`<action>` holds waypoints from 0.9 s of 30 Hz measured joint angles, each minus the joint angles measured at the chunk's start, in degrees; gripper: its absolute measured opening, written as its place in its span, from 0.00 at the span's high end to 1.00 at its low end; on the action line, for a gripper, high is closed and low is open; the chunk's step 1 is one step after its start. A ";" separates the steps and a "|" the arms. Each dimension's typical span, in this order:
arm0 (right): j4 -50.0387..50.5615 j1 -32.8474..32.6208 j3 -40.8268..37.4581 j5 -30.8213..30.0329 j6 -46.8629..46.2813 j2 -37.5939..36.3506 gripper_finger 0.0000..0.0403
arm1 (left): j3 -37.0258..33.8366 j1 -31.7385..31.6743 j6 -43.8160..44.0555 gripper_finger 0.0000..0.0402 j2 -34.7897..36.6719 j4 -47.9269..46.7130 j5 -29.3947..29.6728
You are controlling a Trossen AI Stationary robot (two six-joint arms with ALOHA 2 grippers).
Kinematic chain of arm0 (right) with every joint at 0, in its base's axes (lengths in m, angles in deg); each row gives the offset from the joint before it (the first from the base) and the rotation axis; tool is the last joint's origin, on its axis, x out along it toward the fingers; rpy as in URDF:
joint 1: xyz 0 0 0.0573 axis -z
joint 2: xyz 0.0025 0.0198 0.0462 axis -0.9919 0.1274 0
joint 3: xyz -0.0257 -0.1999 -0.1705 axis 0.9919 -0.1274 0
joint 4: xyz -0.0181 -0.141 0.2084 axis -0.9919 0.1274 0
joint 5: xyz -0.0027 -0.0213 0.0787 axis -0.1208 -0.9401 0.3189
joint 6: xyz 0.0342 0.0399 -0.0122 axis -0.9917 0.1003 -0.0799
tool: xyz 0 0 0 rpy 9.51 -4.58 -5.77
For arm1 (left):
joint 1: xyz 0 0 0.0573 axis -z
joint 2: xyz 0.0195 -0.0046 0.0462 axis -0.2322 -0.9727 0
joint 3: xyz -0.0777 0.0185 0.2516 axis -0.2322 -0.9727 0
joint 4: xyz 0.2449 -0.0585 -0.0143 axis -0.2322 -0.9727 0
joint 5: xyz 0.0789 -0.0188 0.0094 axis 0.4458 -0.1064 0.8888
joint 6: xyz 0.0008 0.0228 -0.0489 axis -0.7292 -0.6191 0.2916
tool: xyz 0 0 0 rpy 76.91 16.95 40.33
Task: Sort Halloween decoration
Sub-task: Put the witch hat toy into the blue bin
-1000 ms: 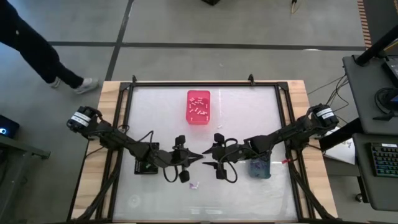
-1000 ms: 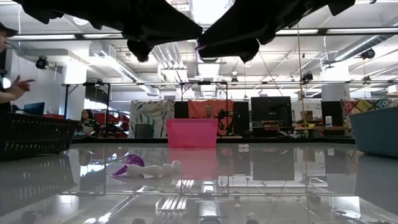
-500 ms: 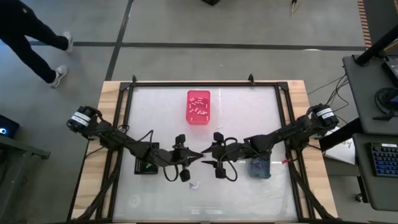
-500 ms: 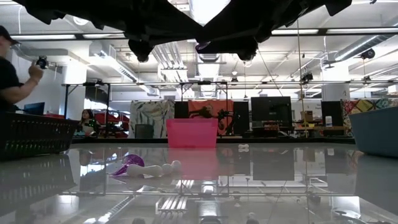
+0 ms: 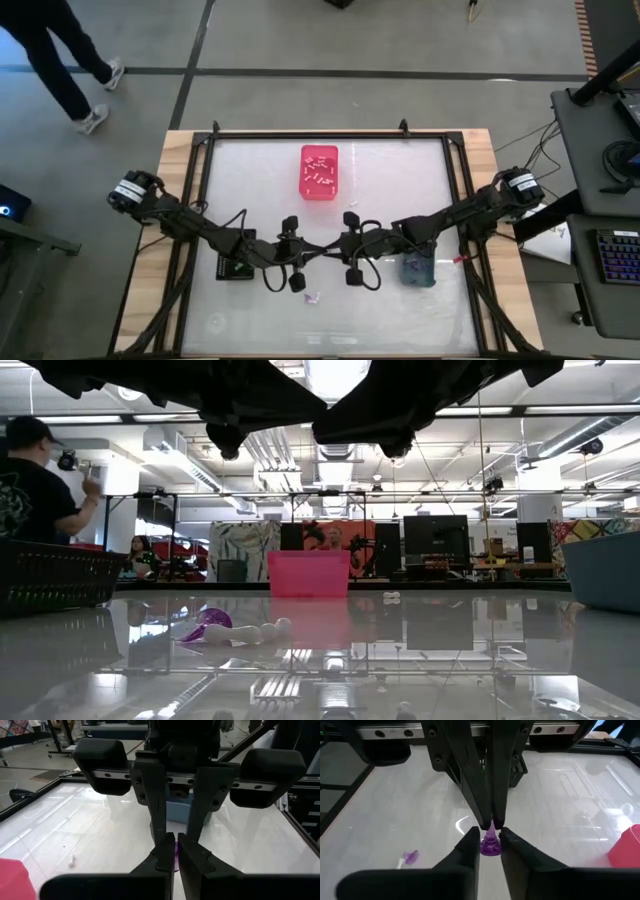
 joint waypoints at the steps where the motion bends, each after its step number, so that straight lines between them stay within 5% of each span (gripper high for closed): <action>1: 0.03 0.01 0.01 -0.01 -0.02 0.00 0.89 | 0.00 0.00 0.01 1.00 0.00 0.00 -0.02; 10: 0.19 0.01 0.00 0.01 -0.25 -0.01 0.89 | 0.00 0.00 0.13 0.98 -0.02 0.09 -0.02; 19: 1.99 0.01 -0.03 0.03 -1.41 -0.27 0.89 | -0.02 0.03 -0.24 0.79 0.01 -0.86 -0.03; 27: 13.97 0.67 -0.05 0.05 -8.04 -3.93 0.89 | -0.07 0.07 -0.25 0.65 1.82 -4.47 -0.07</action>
